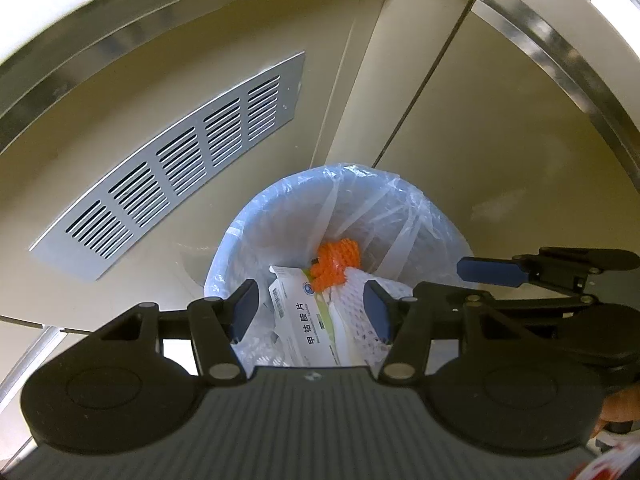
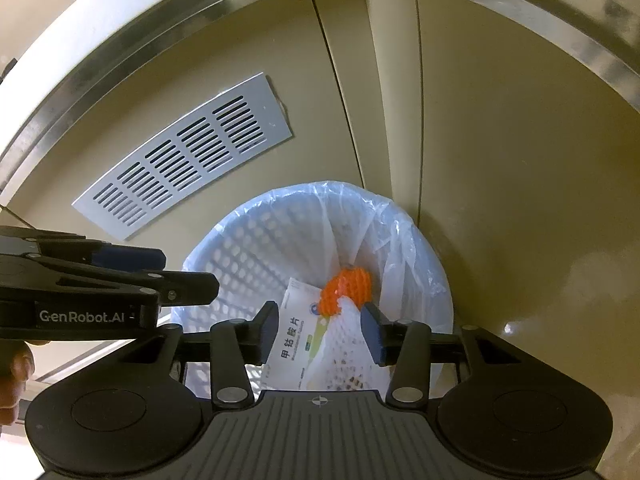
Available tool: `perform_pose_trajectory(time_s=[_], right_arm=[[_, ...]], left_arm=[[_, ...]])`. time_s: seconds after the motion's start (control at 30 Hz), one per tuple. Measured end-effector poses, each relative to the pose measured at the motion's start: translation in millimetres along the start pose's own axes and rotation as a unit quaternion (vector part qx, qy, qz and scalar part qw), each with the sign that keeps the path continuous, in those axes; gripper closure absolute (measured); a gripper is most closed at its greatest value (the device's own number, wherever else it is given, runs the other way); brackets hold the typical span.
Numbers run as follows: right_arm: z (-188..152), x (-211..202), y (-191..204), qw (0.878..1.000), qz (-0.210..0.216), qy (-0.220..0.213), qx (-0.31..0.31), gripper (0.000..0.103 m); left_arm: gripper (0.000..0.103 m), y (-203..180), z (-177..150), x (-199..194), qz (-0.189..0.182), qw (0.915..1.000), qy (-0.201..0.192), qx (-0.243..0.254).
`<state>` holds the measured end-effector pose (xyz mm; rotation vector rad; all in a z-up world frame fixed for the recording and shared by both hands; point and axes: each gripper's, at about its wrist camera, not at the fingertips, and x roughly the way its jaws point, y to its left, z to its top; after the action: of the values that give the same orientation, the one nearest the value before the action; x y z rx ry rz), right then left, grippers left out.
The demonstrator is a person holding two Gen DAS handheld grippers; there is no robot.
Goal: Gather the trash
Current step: 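Raise both open tools from the bin back up to the counter, then grasp the clear plastic box with the right tool while the left tool grasps the red cup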
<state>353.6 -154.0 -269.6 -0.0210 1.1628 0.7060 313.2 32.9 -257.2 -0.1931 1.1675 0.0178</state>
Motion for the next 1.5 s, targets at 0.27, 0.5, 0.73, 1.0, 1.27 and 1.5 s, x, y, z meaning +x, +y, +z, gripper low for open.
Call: perform_pose_trajectory(time_s=[0.27,0.5,0.73,1.0,1.27,1.5], right_arm=[[1.3,-18.0,4.1,1.0,-0.008,-0.008,0.002,0.052],[2.3,-59.0,12.0,1.0,-0.013,-0.025,0.013,0.047],[7.5,-116.4,23.7,0.997,-0.024,-0.076,0.025,0.035],[27.1,-168.2,34.8,0.986,-0.042,-0.155,0.043,0.028],[70.1,-188.6,33.4,0.974,-0.07,-0.212,0.031,0.024],[119.4,-180.4,11.9,0.968,-0.084,-0.235,0.012,0.023]], left_arm=[[0.049,-3.8,-0.4,-23.8,-0.019,0.9997,-0.013,0.007],[0.049,-12.9,3.9,-68.6,-0.047,0.9978,-0.043,0.022],[0.049,-24.5,18.3,-120.6,-0.067,0.992,-0.095,0.051],[0.048,-26.3,51.3,-164.4,-0.07,0.9816,-0.162,0.075],[0.044,-26.1,92.1,-180.7,-0.059,0.9754,-0.199,0.074],[0.044,-30.7,126.9,-169.2,-0.035,0.9729,-0.218,0.067]])
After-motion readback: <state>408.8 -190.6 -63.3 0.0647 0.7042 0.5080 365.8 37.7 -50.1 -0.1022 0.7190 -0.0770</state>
